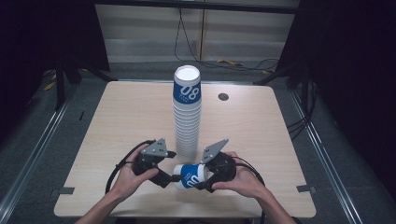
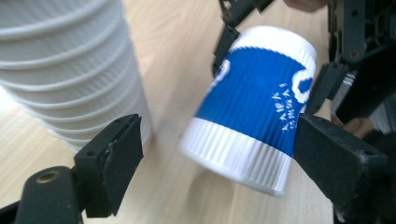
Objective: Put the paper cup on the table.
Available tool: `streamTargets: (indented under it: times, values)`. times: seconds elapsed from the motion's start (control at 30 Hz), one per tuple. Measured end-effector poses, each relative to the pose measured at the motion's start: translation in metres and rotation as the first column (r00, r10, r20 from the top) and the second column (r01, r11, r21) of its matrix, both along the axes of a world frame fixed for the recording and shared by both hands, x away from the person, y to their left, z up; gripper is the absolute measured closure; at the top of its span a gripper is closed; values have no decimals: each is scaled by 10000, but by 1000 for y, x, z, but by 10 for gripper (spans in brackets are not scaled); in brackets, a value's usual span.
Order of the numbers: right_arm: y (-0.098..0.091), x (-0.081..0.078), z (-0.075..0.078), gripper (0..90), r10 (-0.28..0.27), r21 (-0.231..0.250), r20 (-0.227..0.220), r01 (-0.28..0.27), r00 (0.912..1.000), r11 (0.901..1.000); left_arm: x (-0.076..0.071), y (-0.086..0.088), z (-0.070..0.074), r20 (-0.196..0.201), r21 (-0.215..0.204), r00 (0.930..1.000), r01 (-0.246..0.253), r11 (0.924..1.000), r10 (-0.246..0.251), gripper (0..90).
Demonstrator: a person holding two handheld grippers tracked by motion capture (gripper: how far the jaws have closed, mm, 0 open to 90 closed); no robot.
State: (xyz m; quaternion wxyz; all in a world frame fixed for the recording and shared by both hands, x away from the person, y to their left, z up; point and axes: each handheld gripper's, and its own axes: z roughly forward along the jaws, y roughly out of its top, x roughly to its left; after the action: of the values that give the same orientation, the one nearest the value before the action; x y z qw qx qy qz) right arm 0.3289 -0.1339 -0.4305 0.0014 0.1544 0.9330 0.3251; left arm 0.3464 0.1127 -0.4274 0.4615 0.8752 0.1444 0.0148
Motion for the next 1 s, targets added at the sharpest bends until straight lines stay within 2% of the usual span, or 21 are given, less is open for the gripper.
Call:
streamTargets:
  times: [0.13, 0.17, 0.3, 0.5, 0.57, 0.63, 0.73, 0.87, 0.93, 1.0]
  values:
    - [-3, 2, -2, 279, -189, 115, 22, 189, 9998, 9998, 1, 4, 1, -21, -452, 9997, -231, 9987, 230, 155]
    - [-6, 3, -3, 279, -379, 250, 41, 378, 9993, 9990, 1, 6, -1, -55, -318, 9999, -164, 9994, 163, 156]
    - [-10, 5, -4, 279, -522, 436, 104, 517, 9986, 9977, 0, 8, -4, -263, -360, 9995, -182, 9992, 173, 156]
    - [-18, 4, -1, 280, -1030, 930, 435, 986, 9937, 9908, -2, 13, -1, -340, -784, 9994, -91, 9969, 64, 156]
    - [-23, 3, 0, 280, -1311, 1249, 426, 1249, 9905, 9843, -3, 15, 0, -294, -948, 9996, -46, 9955, 18, 156]
    - [-29, 5, -1, 280, -1672, 1712, 430, 1576, 9850, 9725, -2, 17, -1, -351, -1069, 9994, -68, 9942, 30, 156]
    - [-35, 7, -2, 280, -1731, 2254, 213, 1640, 9847, 9604, 1, 18, -3, -552, -1189, 9982, -303, 9924, 239, 156]
    - [-37, 6, -4, 280, -1716, 2463, 182, 1620, 9850, 9556, 2, 21, -6, -619, -1178, 9978, -321, 9925, 249, 156]
    - [-36, 4, -6, 279, -1541, 2475, 244, 1433, 9878, 9582, 2, 23, -6, -608, -1278, 9978, -346, 9912, 270, 156]
    - [-35, 3, -6, 279, -1476, 2688, 125, 1389, 9890, 9531, 1, 23, -5, -564, -1355, 9983, -246, 9905, 171, 156]
